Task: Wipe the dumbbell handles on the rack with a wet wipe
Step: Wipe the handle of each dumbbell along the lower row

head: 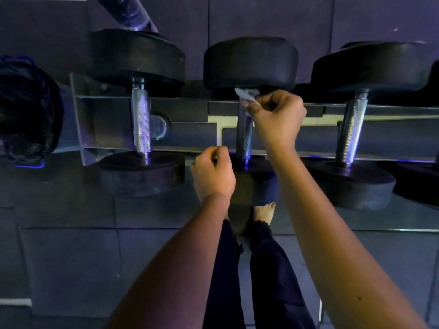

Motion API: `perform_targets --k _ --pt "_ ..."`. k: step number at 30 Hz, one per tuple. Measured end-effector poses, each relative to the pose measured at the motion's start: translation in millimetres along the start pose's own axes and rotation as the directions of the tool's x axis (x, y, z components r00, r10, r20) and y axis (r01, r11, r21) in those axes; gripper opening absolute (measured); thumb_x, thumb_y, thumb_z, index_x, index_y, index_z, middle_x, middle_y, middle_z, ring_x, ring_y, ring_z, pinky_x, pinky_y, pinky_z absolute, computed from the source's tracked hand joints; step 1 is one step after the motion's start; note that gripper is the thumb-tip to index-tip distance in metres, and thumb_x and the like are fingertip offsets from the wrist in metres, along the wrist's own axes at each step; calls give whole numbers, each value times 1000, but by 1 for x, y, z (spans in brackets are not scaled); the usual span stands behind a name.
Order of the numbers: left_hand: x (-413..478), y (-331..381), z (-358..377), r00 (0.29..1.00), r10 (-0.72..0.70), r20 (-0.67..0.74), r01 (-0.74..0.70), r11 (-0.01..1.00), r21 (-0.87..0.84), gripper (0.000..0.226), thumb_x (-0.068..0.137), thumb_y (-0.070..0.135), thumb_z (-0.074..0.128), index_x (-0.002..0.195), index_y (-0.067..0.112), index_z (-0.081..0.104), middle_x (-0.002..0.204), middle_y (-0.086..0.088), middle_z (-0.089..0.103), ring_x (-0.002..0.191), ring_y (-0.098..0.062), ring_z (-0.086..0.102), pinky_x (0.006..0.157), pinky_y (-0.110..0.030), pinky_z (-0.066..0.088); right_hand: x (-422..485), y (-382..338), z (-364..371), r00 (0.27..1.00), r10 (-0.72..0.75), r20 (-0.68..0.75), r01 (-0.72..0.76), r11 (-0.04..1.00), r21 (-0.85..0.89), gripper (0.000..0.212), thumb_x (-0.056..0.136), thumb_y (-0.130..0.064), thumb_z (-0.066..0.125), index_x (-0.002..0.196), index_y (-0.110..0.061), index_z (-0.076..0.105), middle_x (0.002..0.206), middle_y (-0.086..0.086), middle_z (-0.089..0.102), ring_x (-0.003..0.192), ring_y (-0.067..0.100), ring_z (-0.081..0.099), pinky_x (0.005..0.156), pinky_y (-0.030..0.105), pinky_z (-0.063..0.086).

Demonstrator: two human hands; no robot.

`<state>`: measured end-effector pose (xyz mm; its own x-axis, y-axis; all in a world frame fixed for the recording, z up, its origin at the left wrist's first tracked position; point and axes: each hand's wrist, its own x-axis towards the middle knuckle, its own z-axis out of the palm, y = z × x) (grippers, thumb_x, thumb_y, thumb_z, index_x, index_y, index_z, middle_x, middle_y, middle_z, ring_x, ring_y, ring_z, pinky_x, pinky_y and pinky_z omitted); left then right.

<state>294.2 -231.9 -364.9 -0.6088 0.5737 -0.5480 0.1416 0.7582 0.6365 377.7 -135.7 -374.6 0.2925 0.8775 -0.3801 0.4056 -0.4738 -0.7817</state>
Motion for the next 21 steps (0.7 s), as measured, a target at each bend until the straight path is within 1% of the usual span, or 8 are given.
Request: perform_targets --k 4,6,8,10,13,16,18,21 --pt "1 -2 1 1000 -15 2 15 1000 15 28 92 22 49 79 9 70 85 -10 67 65 -5 53 50 -4 35 11 4 -1 991 119 62 -124 990 74 22 66 -23 87 62 -18 67 67 0 71 66 14 67 72 30 58" --pt "0 -1 1 1000 -21 15 21 1000 -5 28 92 22 49 80 9 70 85 -9 67 66 -4 53 51 -4 36 17 7 -2 971 217 105 -235 949 209 23 67 -13 86 59 -17 64 69 2 71 71 15 68 78 37 59" --pt "-1 0 1 1000 -21 15 21 1000 -9 27 93 21 49 79 9 70 82 -7 68 66 -3 53 51 -6 35 19 8 -4 946 277 169 -322 865 386 27 70 0 80 57 -13 61 67 6 68 73 19 68 81 40 59" --pt "-1 1 0 1000 -18 16 18 1000 -18 27 92 20 49 77 11 69 78 -5 68 65 -2 54 53 -6 35 20 9 -5 936 281 214 -349 830 435 24 72 3 78 60 -10 62 68 5 69 74 17 69 82 40 59" --pt "-1 1 0 1000 -11 17 12 999 -43 31 85 33 46 74 14 69 77 -4 68 69 -7 57 58 -12 38 15 11 -14 933 237 271 -319 894 315 15 74 -5 79 68 -7 66 75 4 70 75 12 68 82 36 59" --pt "0 -1 1 1000 3 12 -2 999 -41 34 77 37 42 73 16 69 79 -6 68 74 -15 60 60 -20 41 -3 15 -29 913 127 388 -132 991 -13 16 71 -14 83 68 -11 68 80 5 72 80 9 69 78 23 58" --pt "2 -2 2 1000 2 -1 -2 1000 -24 35 76 37 42 75 16 70 80 -8 68 79 -22 60 63 -26 41 -20 20 -36 872 144 468 -29 969 -244 19 67 -20 86 69 -13 69 76 2 70 73 3 65 66 11 53" --pt "1 -1 2 1000 -18 -4 18 1000 -13 32 80 33 45 76 16 71 74 -3 65 80 -23 57 65 -30 40 -34 26 -37 852 209 481 -54 947 -316 21 64 -24 89 70 -12 72 70 -4 68 65 -2 58 54 6 46"
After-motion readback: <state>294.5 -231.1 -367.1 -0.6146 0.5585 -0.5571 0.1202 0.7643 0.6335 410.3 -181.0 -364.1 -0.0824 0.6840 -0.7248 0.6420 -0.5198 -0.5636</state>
